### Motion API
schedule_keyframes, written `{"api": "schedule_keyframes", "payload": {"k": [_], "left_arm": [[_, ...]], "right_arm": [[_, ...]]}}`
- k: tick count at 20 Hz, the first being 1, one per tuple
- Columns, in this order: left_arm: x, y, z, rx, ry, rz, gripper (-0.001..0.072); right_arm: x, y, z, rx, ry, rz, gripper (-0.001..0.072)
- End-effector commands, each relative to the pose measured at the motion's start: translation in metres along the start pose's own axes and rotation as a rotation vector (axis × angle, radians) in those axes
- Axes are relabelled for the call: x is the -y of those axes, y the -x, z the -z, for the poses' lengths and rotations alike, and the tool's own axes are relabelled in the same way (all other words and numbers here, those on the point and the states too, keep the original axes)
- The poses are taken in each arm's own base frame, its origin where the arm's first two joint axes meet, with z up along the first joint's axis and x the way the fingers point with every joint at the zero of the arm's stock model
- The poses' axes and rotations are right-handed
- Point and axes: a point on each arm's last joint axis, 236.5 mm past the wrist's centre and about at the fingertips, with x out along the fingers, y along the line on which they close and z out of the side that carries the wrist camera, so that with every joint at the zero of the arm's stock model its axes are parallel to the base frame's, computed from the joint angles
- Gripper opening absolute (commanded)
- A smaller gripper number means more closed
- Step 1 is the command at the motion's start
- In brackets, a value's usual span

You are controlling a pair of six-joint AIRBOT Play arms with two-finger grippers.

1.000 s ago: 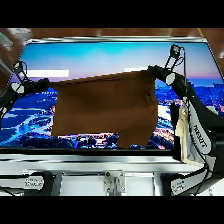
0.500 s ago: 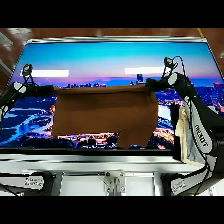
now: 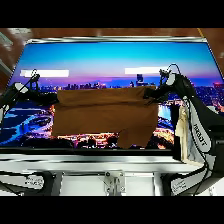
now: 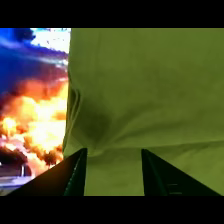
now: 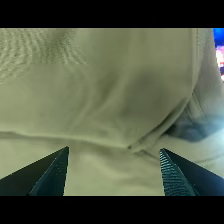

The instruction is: Fold the shirts.

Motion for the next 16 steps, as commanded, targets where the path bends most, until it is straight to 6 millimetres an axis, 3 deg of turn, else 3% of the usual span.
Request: {"api": "schedule_keyframes", "payload": {"k": [1, 2, 4, 5, 7, 8, 10, 13, 16], "left_arm": [[-0.006, 0.025, 0.008, -0.095, 0.017, 0.016, 0.0427], [-0.014, 0.042, 0.011, -0.137, 0.024, 0.013, 0.0432], [-0.037, 0.077, 0.034, -0.243, 0.054, 0.011, 0.0432], [-0.047, 0.09, 0.05, -0.295, 0.089, 0.024, 0.0432], [-0.062, 0.104, 0.091, -0.415, 0.198, 0.076, 0.0436], [-0.061, 0.105, 0.112, -0.46, 0.255, 0.125, 0.0479], [-0.051, 0.095, 0.154, -0.499, 0.346, 0.232, 0.0663], [-0.045, 0.062, 0.194, -0.445, 0.421, 0.284, 0.0675], [-0.035, 0.04, 0.2, -0.393, 0.468, 0.323, 0.0656]], "right_arm": [[-0.004, 0.031, -0.008, 0.027, 0.04, 0.013, 0.0677], [0.002, 0.048, -0.009, 0.031, 0.081, 0.046, 0.0677], [0.039, 0.085, 0.006, -0.02, 0.13, 0.191, 0.0673], [0.061, 0.103, 0.016, -0.054, 0.124, 0.261, 0.0646], [0.083, 0.123, 0.033, -0.115, 0.074, 0.271, 0.062], [0.084, 0.125, 0.04, -0.142, 0.036, 0.223, 0.0621], [0.07, 0.117, 0.06, -0.207, -0.023, 0.048, 0.0621], [0.038, 0.092, 0.081, -0.249, -0.067, -0.187, 0.0621], [0.031, 0.07, 0.09, -0.246, -0.089, -0.211, 0.0621]]}}
